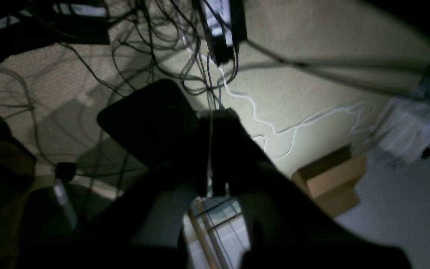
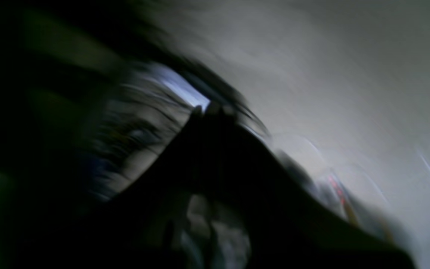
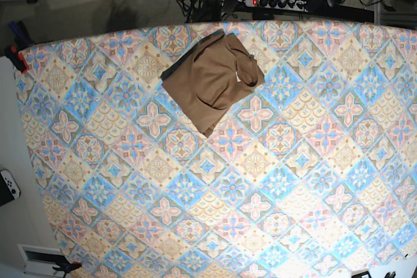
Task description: Layout the t-shirt on the table in an organized manner, then fold the t-shirt properly
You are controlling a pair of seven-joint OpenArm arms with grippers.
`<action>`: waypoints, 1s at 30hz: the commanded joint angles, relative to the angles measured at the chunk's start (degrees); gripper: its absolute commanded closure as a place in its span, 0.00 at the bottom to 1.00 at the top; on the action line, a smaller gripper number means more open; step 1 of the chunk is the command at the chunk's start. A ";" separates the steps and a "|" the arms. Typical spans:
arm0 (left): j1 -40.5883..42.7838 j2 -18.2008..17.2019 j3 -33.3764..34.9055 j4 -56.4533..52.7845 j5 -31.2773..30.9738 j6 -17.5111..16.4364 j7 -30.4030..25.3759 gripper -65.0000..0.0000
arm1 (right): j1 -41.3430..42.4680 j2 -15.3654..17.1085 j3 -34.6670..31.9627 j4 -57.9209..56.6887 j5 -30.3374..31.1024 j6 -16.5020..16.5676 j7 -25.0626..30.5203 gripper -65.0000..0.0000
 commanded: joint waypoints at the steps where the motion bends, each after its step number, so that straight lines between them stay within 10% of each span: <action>1: -0.87 -0.31 0.10 -3.48 0.27 -0.58 -1.82 1.00 | -2.43 1.35 0.49 -3.02 -0.45 -1.38 0.65 1.00; 8: -4.30 -0.48 0.10 -5.28 0.27 5.23 -7.36 1.00 | 1.96 2.05 0.31 -18.31 -0.71 -2.52 11.20 1.00; 13: -4.30 -0.22 0.63 -5.28 0.36 15.07 -7.01 1.00 | 4.25 2.41 -2.33 -20.25 -5.20 -15.18 15.33 1.00; 19: -4.30 0.04 5.46 -4.88 -0.08 17.09 -6.92 1.00 | 8.47 2.41 -5.32 -20.51 -10.91 -25.55 15.86 1.00; 30: -6.15 1.27 5.55 -5.06 -0.08 17.09 -6.92 1.00 | 10.31 2.23 -6.28 -20.69 -13.90 -26.52 13.31 1.00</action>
